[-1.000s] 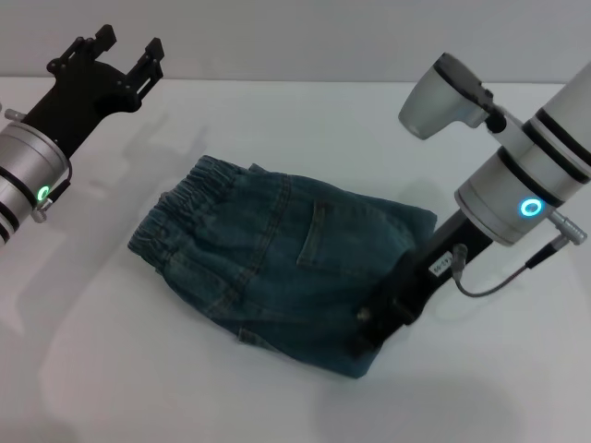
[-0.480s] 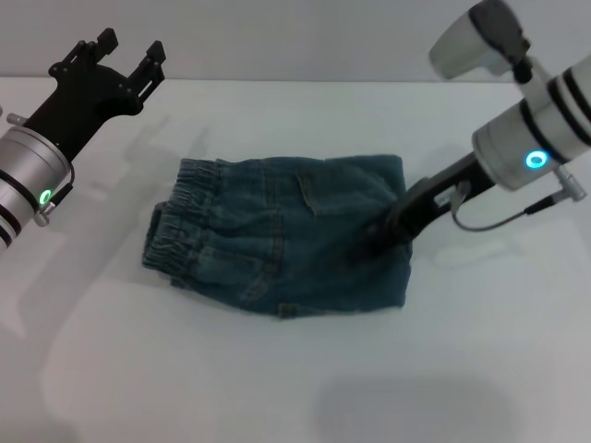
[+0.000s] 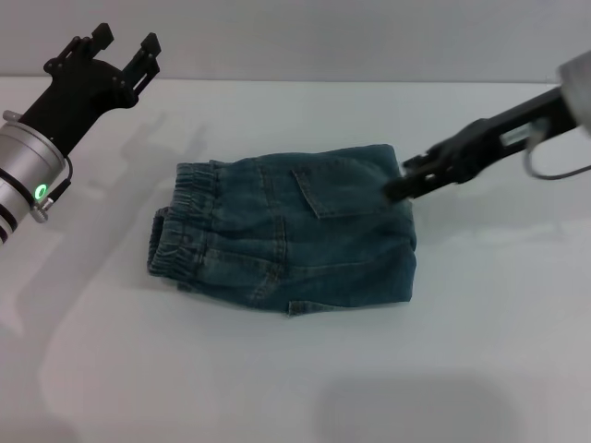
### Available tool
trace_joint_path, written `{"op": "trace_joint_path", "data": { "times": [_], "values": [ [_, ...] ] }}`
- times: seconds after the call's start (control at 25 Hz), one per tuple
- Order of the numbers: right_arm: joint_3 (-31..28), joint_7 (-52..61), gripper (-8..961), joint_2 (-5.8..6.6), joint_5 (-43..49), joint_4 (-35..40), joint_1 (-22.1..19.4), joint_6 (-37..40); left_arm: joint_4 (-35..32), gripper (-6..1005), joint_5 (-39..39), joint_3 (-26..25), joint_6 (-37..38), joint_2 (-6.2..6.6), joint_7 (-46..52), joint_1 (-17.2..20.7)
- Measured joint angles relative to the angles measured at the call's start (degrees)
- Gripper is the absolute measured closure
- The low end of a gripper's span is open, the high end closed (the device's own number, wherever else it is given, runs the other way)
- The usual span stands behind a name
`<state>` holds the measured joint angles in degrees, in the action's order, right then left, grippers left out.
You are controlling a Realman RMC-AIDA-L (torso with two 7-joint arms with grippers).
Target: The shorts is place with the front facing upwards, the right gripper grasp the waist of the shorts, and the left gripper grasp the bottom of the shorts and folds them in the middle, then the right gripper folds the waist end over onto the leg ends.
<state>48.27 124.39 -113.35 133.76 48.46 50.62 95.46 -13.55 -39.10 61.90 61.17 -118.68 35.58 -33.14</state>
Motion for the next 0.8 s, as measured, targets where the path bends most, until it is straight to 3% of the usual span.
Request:
{"op": "trace_joint_path", "data": {
  "times": [0.16, 0.44, 0.6, 0.8],
  "values": [
    [-1.91, 3.98, 303, 1.85, 0.16, 6.79, -1.58, 7.61, -0.22, 320, 0.00, -0.01, -0.04, 0.06, 0.04, -0.09],
    [-7.56, 4.64, 303, 2.99, -0.13, 13.32, -3.12, 14.50, -0.23, 320, 0.01, -0.15, -0.56, 0.14, -0.73, -1.19],
    [-10.78, -0.79, 303, 2.37, -1.71, 14.58, -6.03, 9.26, -0.05, 320, 0.74, -0.30, -0.60, 0.10, -0.80, -1.39],
    [-11.64, -11.66, 303, 0.26, -9.04, 14.00, -12.72, -6.12, 0.01, 320, 2.49, -0.29, -0.32, 0.07, -0.78, -1.41]
  ]
}}
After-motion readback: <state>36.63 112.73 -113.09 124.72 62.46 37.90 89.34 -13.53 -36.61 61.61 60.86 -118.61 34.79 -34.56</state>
